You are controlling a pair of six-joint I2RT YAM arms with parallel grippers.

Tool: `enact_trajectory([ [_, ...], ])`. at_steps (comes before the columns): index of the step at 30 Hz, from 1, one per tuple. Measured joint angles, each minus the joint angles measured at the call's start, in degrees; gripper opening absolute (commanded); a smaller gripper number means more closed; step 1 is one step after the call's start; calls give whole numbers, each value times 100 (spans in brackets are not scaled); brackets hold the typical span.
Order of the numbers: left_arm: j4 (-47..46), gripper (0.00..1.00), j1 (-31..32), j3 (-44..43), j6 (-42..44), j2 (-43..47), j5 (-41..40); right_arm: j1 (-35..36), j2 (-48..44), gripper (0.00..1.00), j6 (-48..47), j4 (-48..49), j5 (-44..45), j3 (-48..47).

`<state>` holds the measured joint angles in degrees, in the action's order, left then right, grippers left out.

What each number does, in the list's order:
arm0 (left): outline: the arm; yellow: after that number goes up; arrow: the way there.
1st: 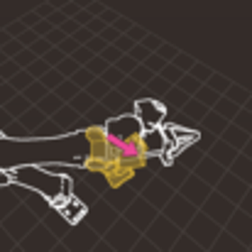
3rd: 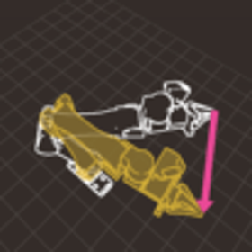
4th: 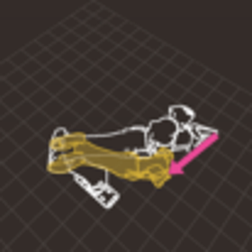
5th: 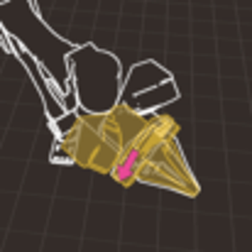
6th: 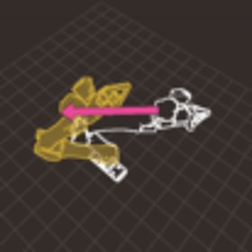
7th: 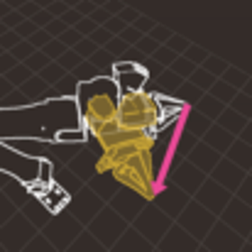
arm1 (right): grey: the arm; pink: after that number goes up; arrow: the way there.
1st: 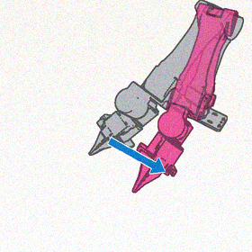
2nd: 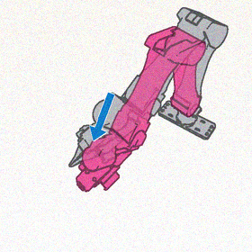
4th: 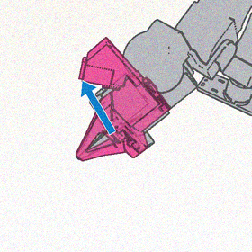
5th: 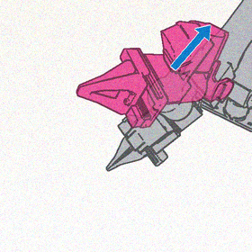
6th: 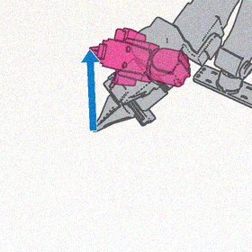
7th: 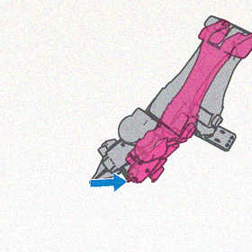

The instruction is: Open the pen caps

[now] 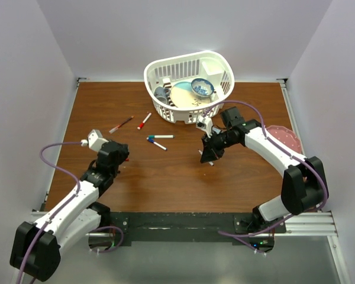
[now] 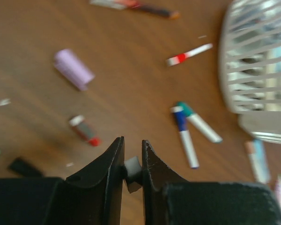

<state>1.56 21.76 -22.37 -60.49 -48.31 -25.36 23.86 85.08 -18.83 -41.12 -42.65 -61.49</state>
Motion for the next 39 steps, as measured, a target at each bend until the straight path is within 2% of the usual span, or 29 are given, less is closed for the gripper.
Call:
enact_trajectory([
  [3,680,0,-256,125,-4,-240,0,-4,4,0,20,31,125,2],
  [9,1335,0,-525,-168,13,-1078,-31,-15,4,0,35,37,269,9],
  [13,1405,20,-721,-361,28,-1399,-50,-20,4,0,37,39,295,9],
  [15,1405,23,-835,-378,37,-1471,-48,-28,4,0,35,39,319,9],
  [17,1405,30,-953,-378,72,-1523,-48,-37,4,0,37,39,356,9],
  [20,1416,46,-1047,-380,140,-1547,-44,-76,4,0,48,50,529,9],
  [21,1425,56,-1054,-385,157,-1543,-42,-103,4,0,70,63,632,11],
  [24,1493,69,-1062,-448,210,-1473,-37,-260,4,0,138,164,1003,26],
  [29,1762,80,-1078,-715,323,-1014,-9,-817,4,1,326,361,1740,116],
  [33,1799,92,-1086,-1064,693,-450,356,-1237,63,5,461,570,2400,127],
  [39,1117,95,-1086,-1569,2509,177,2271,-1440,1032,8,444,568,3300,-382],
])
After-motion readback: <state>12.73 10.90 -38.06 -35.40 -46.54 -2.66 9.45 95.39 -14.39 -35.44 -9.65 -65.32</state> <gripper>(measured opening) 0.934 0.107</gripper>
